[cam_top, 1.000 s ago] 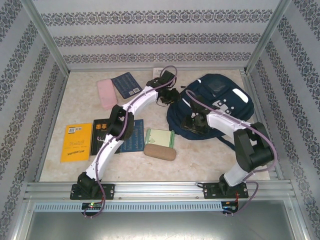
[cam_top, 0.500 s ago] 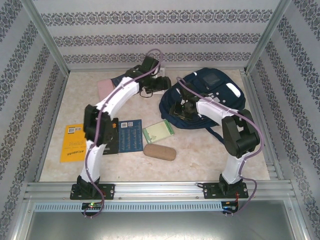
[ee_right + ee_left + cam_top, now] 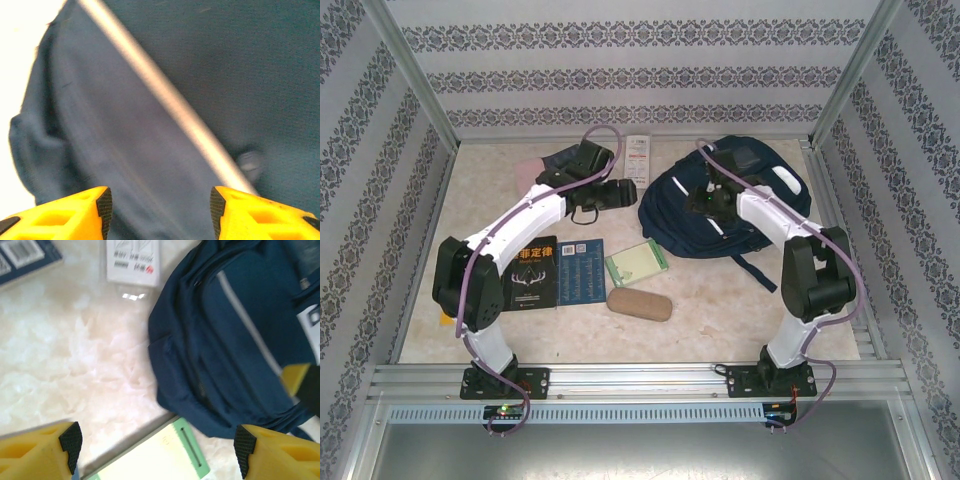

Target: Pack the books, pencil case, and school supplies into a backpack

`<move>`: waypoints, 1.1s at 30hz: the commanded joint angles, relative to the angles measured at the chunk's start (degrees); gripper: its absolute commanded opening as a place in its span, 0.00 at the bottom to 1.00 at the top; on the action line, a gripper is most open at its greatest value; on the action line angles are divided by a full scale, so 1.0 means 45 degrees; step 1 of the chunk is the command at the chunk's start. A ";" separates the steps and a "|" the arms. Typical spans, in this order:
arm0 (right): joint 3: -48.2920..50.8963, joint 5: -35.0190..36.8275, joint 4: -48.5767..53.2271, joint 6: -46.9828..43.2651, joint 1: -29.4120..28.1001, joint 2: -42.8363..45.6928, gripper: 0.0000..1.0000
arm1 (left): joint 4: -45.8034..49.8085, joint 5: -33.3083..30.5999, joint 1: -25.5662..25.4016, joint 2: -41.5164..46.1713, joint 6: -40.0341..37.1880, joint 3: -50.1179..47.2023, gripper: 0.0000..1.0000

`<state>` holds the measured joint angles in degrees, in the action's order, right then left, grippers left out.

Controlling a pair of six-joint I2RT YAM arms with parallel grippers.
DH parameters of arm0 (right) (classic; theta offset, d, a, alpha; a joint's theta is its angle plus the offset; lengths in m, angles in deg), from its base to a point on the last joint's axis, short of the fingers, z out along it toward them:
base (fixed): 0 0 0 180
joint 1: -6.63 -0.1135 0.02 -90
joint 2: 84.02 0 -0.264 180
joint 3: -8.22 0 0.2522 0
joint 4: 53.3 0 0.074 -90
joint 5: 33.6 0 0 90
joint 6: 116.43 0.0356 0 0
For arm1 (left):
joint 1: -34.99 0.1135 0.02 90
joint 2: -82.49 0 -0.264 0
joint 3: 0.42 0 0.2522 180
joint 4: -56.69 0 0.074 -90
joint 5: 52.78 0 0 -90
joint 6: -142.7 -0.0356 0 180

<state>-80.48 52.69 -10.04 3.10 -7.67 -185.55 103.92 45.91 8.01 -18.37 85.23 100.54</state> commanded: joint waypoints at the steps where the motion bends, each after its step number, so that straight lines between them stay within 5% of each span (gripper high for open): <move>1: 0.0499 0.1028 0.0277 -0.0468 0.0604 -0.0379 0.55 | -0.0879 -0.0298 0.0024 0.0747 0.0289 -0.0415 0.81; 11: 0.3796 0.0331 -0.0821 0.1532 -0.0180 0.0511 0.55 | -0.1528 -0.1448 0.0038 0.1360 0.0526 -0.1986 0.82; 17: 0.3250 0.0497 -0.0684 0.2100 -0.1210 0.0654 0.59 | -0.1442 -0.1930 0.0020 0.1387 0.0376 -0.2290 0.83; 22: 0.2506 0.1357 -0.0324 0.1301 -0.1472 0.1859 0.69 | -0.0622 -0.2194 0.0046 0.1451 0.0231 -0.2169 0.83; 26: 0.2515 0.2745 -0.0883 -0.0097 -0.2082 0.3096 0.70 | -0.0701 -0.2166 0.0091 0.1736 0.0258 -0.2578 0.83; 33: 0.2350 0.2576 -0.1090 -0.1980 -0.2946 0.3788 0.69 | -0.0762 -0.2128 0.0259 0.2138 0.0248 -0.3086 0.83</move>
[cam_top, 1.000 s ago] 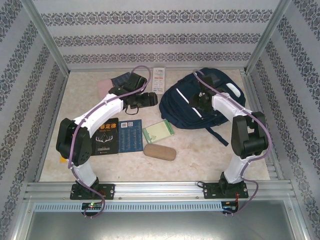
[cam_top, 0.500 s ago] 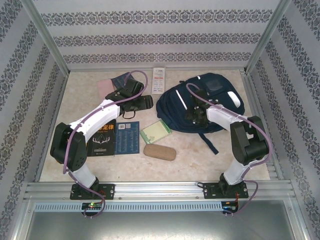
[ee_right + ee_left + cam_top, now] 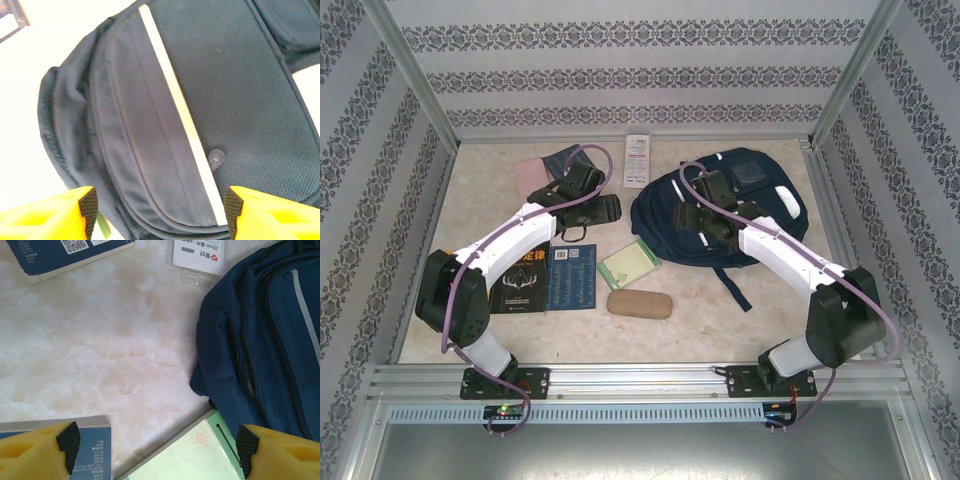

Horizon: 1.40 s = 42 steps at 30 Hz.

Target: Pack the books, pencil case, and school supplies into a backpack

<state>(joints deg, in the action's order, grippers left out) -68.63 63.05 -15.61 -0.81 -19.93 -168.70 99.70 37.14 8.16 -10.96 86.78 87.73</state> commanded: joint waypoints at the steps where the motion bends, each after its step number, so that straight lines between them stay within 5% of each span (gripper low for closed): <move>1: -0.0385 0.0054 0.0285 -0.1187 -0.0301 -0.0029 0.69 | 0.0254 -0.0212 0.0278 0.0526 -0.0094 -0.0259 0.83; 7: -0.0545 -0.0113 0.0346 -0.1295 -0.1086 -0.0340 0.71 | 0.0421 -0.0178 0.0862 0.0925 -0.0016 -0.0931 0.83; 13: -0.0714 -0.0532 0.0026 -0.0910 -0.1759 -0.0584 0.83 | 0.0724 -0.0320 0.1737 0.2022 -0.0099 -0.2137 0.82; 16: -0.0876 -0.0910 -0.0300 -0.0563 -0.1992 -0.0692 0.98 | 0.0919 -0.0382 0.2388 0.2662 -0.0039 -0.2991 0.80; 26: -0.2411 -0.2350 -0.0747 0.0412 -0.3596 -0.2463 0.98 | 0.0970 0.1130 0.3657 0.3974 0.0411 -0.5315 0.67; 29: -0.2699 -0.2660 -0.1130 0.0225 -0.4353 -0.3120 0.84 | 0.0674 0.1713 0.3657 0.3894 0.0882 -0.5853 0.63; 36: -0.3779 -0.3773 -0.1201 -0.0192 -0.5648 -0.5318 0.27 | 0.0085 0.2128 0.3668 0.4068 0.1897 -0.6949 0.55; 42: -0.4689 -0.3987 -0.1234 -0.0110 -0.6339 -0.7363 0.20 | -0.0172 0.1644 0.3803 0.3637 0.2523 -0.7750 0.44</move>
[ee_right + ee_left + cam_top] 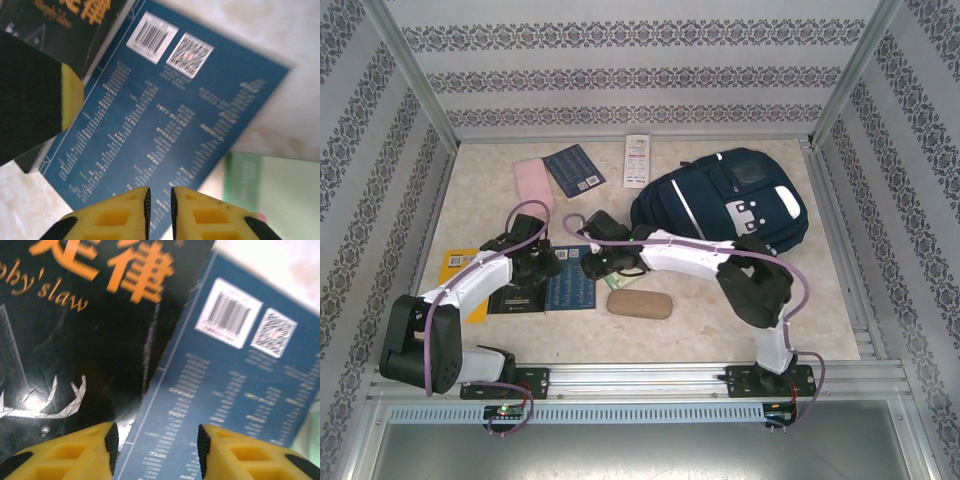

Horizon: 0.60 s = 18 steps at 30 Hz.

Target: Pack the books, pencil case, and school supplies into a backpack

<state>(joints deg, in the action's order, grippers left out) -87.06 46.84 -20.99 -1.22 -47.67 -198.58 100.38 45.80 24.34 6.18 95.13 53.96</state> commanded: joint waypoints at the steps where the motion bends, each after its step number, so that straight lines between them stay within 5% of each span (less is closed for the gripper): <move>1: -0.0707 -0.0370 -0.0002 0.0044 -0.0215 -0.0934 0.20 | -0.0188 -0.0511 0.0271 -0.0296 0.0736 -0.0258 0.41; 4: -0.0932 -0.0120 0.0101 0.0119 -0.0257 -0.1420 0.20 | 0.0143 -0.1146 0.0547 -0.0593 0.0853 -0.0281 0.35; 18: -0.1652 0.1053 0.0972 -0.0329 0.1062 -0.2729 0.21 | 0.0068 -0.1666 0.1587 -0.1347 -0.0010 0.0310 0.36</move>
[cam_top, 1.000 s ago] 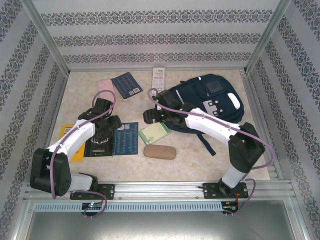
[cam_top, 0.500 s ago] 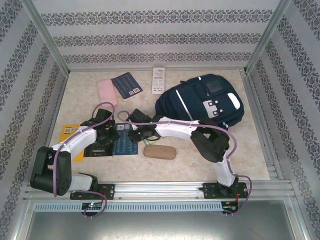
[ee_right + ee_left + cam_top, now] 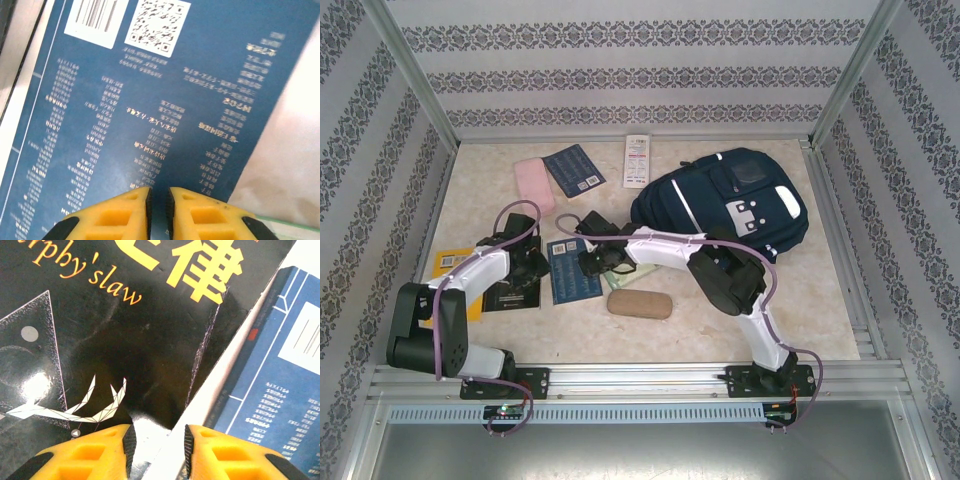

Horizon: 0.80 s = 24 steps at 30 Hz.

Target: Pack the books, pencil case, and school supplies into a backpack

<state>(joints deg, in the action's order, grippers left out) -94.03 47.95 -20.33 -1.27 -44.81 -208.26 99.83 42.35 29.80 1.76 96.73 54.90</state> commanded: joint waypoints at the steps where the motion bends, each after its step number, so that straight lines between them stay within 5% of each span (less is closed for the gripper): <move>1: -0.0171 0.0765 0.0868 -0.0378 0.0521 -0.0576 0.21 | 0.0171 -0.0724 0.0372 -0.0361 -0.0459 0.0227 0.36; 11: -0.0547 0.0723 0.1308 -0.0035 0.0709 0.0599 0.34 | -0.1118 0.2922 0.0003 0.1340 0.0088 0.0103 0.56; 24: 0.0501 0.0353 0.1210 0.0476 0.0636 0.0582 0.34 | -0.3192 0.3931 -0.0643 0.0803 0.0974 -0.1317 0.59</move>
<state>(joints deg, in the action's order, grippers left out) -93.37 49.85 -16.53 -0.55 -42.21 -206.05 88.93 58.98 27.62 6.15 99.74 49.50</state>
